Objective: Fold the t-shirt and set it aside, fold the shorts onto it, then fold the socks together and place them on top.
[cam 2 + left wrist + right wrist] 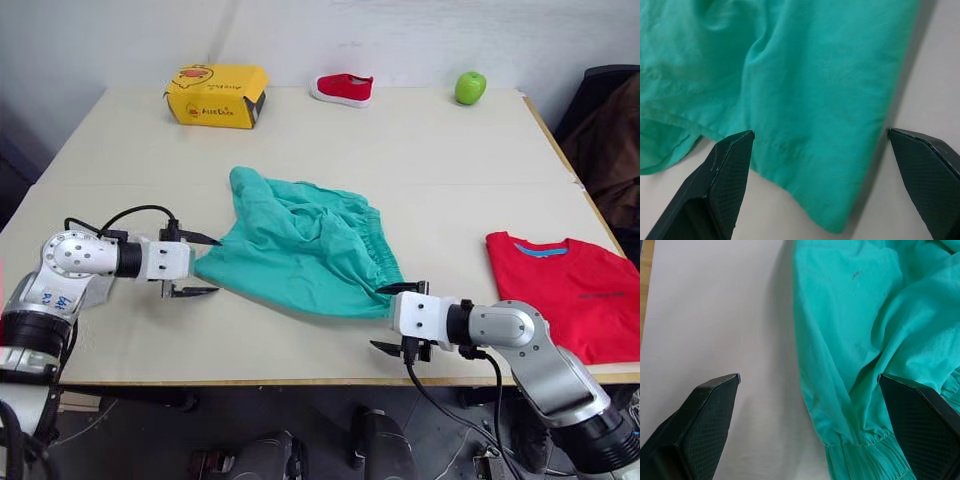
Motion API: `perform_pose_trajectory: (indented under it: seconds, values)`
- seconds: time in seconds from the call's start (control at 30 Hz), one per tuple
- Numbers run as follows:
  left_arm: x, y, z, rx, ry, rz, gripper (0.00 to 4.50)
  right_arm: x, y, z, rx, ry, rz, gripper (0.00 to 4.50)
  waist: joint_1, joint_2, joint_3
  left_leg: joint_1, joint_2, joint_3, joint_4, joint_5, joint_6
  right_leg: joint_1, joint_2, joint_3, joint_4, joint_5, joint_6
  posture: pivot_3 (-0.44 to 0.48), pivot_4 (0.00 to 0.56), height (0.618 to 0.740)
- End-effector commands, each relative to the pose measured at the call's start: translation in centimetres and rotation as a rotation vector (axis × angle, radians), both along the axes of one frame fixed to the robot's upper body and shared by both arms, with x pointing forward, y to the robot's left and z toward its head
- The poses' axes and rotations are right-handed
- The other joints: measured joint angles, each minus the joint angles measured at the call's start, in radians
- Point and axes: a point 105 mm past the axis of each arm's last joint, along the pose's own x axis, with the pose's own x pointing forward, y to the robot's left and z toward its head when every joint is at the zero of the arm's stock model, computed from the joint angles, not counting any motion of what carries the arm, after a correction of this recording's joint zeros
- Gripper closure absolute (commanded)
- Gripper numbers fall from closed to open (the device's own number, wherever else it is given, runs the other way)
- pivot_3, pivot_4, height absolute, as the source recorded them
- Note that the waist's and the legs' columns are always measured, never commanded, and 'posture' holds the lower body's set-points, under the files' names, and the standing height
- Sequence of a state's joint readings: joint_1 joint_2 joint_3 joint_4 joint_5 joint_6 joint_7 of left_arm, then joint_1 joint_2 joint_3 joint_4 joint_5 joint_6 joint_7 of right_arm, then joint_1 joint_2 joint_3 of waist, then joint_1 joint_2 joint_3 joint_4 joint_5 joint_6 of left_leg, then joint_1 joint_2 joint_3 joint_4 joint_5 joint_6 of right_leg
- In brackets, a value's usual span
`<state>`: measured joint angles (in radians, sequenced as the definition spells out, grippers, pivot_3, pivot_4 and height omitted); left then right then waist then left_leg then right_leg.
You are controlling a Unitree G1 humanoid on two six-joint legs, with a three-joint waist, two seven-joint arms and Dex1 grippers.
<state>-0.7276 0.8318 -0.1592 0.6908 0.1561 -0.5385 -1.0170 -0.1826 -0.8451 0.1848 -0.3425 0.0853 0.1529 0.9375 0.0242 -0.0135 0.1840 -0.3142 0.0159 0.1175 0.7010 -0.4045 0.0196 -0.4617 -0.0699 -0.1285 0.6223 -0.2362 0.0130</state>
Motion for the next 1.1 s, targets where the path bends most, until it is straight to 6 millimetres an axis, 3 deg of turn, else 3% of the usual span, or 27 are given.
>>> perform_pose_trajectory:
  seconds: [0.03, 0.1, 0.37, 0.47, 0.5, 0.6, 0.9, 1.0, 1.1]
  values:
    - [0.2, 0.9, -2.1, 0.056, 0.05, 0.037, 0.59, 1.0, -0.2, 0.5, 0.0, -0.053, -0.033, 0.18, -0.001, 0.0, 0.0, 0.0, 0.0, 0.0, 0.0, 0.0, 0.0, 0.0, -0.001, 0.0, 0.001, 0.0, 0.0, 0.0, 0.15, 0.74]
    - [0.4, 0.9, -2.3, 0.059, 0.054, 0.038, 1.16, 1.4, -0.5, 0.2, -0.009, -0.048, -0.052, 0.59, -0.001, 0.0, 0.0, 0.0, 0.0, 0.0, 0.0, 0.0, 0.0, 0.0, -0.001, 0.0, 0.002, 0.0, 0.0, 0.0, 0.15, 0.74]
    - [0.5, 0.9, -2.2, 0.055, 0.077, 0.026, 3.61, 2.1, -1.1, -0.2, 0.009, -0.025, -0.12, 3.31, -0.002, 0.0, 0.0, 0.0, 0.0, 0.0, 0.0, 0.0, 0.0, 0.0, -0.001, 0.0, 0.003, 0.0, 0.0, 0.0, 0.15, 0.74]
    - [-0.3, 0.5, -2.4, 0.031, 0.137, -0.019, 4.49, 2.1, -1.2, 0.1, 0.019, -0.026, -0.118, 4.3, -0.003, 0.0, 0.0, 0.0, 0.0, 0.0, 0.0, 0.0, 0.0, 0.0, -0.001, 0.0, 0.003, 0.0, 0.0, 0.0, 0.15, 0.74]
    - [-1.5, 0.2, -2.8, 0.015, 0.214, -0.064, 4.5, 2.0, -1.3, 0.3, 0.021, -0.027, -0.109, 4.45, -0.004, 0.0, 0.0, 0.0, 0.0, 0.0, 0.0, 0.0, 0.0, 0.0, -0.001, -0.001, 0.003, 0.0, 0.0, 0.0, 0.15, 0.74]
    - [-6.2, 0.0, -3.6, -0.018, 0.511, -0.159, 4.5, 0.5, -1.0, 0.5, 0.074, 0.043, -0.043, 4.45, -0.015, 0.0, 0.0, 0.0, 0.0, 0.0, -0.001, 0.0, 0.0, -0.001, -0.001, -0.001, 0.002, 0.0, 0.0, 0.0, 0.15, 0.74]
    - [-16.5, 2.1, -0.7, 0.014, 1.019, -0.117, 4.5, -6.0, 0.1, 2.0, 0.269, 0.451, 0.11, 4.45, -0.028, -0.002, 0.001, -0.002, 0.004, -0.003, -0.001, -0.001, -0.002, -0.002, 0.002, -0.001, -0.002, -0.002, -0.002, 0.0, 0.15, 0.74]
    - [-16.6, 2.0, 0.1, -0.029, 1.02, -0.107, 4.5, -6.5, 0.0, 2.2, 0.292, 0.509, 0.102, 4.45, -0.012, 0.001, 0.001, 0.001, 0.001, -0.004, -0.001, -0.001, -0.002, 0.0, -0.001, -0.001, -0.002, -0.003, -0.002, 0.0, 0.15, 0.74]
    - [-13.5, 0.8, 1.2, -0.172, 0.84, -0.088, 4.5, -4.6, -0.4, 2.6, 0.341, 0.455, 0.011, 4.45, 0.003, 0.001, 0.001, 0.0, 0.0, -0.004, -0.001, -0.001, -0.001, 0.0, -0.002, -0.001, -0.002, -0.003, -0.002, 0.0, 0.15, 0.74]
